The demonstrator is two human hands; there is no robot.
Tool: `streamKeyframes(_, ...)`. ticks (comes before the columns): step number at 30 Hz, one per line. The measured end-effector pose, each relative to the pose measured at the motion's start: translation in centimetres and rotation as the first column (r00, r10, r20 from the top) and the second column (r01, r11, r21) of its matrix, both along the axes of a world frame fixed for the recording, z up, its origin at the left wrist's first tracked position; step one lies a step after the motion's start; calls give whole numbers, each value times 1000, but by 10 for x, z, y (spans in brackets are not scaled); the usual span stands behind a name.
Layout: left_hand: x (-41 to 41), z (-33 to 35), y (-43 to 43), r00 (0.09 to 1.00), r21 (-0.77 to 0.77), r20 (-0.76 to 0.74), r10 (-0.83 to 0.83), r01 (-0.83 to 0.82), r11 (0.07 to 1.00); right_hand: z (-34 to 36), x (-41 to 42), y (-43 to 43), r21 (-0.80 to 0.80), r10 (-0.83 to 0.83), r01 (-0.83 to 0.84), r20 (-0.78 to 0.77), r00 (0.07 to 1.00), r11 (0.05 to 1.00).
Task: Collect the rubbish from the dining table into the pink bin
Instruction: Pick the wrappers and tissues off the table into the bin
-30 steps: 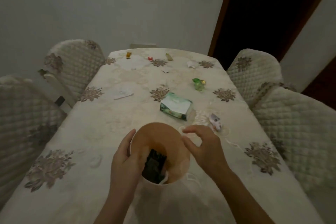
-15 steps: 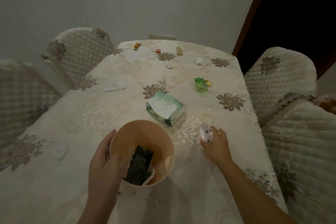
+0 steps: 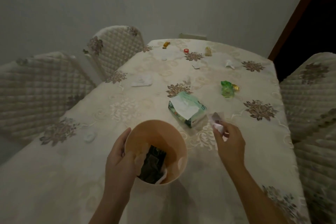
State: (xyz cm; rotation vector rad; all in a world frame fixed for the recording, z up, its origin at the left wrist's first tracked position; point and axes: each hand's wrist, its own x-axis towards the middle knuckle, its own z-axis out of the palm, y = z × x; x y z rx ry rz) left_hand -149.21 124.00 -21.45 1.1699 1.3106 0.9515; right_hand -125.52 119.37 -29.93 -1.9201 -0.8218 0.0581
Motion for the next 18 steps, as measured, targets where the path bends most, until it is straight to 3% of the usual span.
streamKeyframes(2, -9, 4, -3, 1000, 6, -4, 9, -9, 1000, 33, -27, 3, 120, 98, -98, 2, 995, 988)
streamKeyframes(5, -26, 10, -8, 999, 26, -5, 32, -32, 999, 81, -80, 0, 218, 399, -395, 27, 917, 893)
streamKeyframes(7, -39, 11, -9, 999, 14, 8, 52, -52, 999, 99, -115, -2, 123, 612, -616, 70, 787, 778)
streamKeyframes(9, -57, 13, -9, 996, -1, 26, 80, -80, 997, 99, -147, 2, -96, 756, -752, 150, 637, 653)
streamKeyframes(13, -103, 16, -8, 988, 5, 38, 147, -147, 989, 85, -202, 16, -394, 863, -768, 213, 458, 505)
streamKeyframes(18, -180, 18, 6, 981, -3, 41, 192, -192, 981, 97, -269, 39, -360, 909, -834, 165, 383, 417)
